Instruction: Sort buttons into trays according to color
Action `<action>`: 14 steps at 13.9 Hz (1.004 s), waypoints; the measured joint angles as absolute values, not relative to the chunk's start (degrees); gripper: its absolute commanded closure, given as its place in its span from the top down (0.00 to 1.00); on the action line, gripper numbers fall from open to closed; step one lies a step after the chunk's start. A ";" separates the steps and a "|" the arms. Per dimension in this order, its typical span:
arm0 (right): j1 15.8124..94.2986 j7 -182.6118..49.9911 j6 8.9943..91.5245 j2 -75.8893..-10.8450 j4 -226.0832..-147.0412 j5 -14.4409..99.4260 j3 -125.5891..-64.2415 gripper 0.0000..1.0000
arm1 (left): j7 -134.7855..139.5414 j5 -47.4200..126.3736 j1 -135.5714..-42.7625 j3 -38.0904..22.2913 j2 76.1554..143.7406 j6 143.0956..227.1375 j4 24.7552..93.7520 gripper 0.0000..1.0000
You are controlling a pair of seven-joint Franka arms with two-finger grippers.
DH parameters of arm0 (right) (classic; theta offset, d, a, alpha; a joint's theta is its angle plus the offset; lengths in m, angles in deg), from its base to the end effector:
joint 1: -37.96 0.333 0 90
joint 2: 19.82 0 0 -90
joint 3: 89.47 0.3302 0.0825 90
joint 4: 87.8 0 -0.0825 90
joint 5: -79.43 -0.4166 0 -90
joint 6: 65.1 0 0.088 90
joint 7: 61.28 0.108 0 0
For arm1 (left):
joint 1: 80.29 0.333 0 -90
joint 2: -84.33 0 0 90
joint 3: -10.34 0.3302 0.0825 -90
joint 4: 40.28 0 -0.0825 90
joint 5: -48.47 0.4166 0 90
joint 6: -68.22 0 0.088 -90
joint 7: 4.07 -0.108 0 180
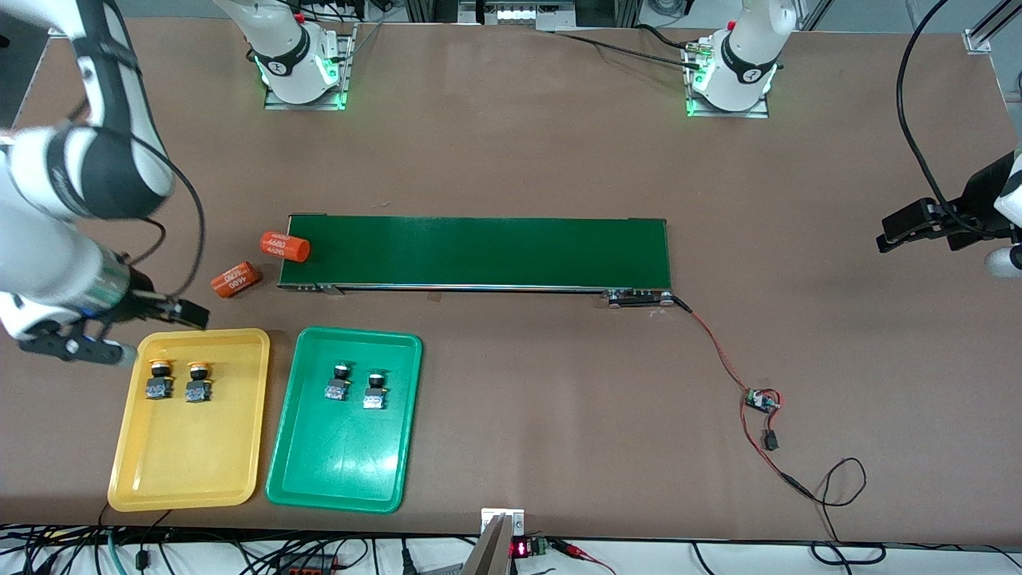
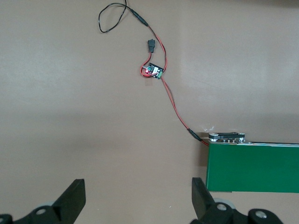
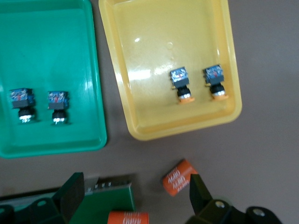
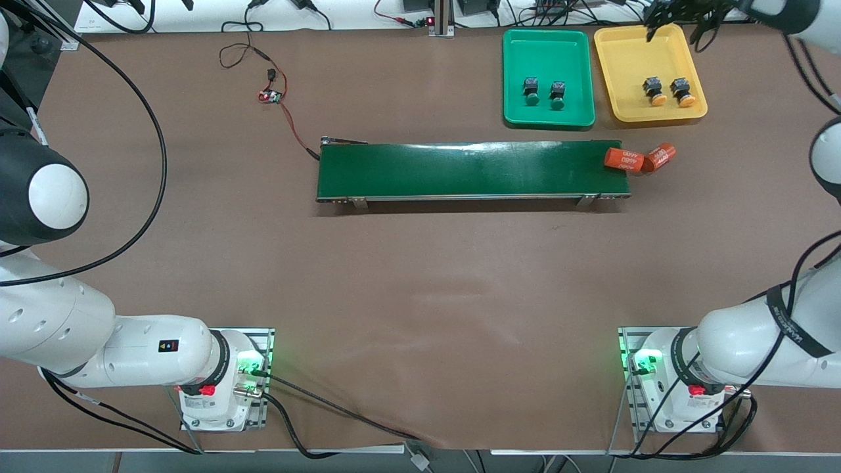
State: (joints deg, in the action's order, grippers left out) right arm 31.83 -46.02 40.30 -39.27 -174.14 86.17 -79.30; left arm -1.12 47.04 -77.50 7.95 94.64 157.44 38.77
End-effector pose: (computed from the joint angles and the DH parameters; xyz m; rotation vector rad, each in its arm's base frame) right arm 0.6976 0.0243 0.4775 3.0759 -0.2689 0.0123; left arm 0.6436 0.0044 0.6222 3.1079 0.0914 -0.0047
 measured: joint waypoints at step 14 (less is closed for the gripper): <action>33.02 -52.96 22.48 -23.10 -177.74 81.79 -84.80 1.00 | -1.12 47.04 -77.50 7.95 94.64 157.44 38.77 1.00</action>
State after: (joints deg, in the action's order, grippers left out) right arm 33.02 -52.96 22.48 -23.10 -177.74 81.79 -84.80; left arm -1.12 47.04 -77.50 7.95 94.64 157.44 38.77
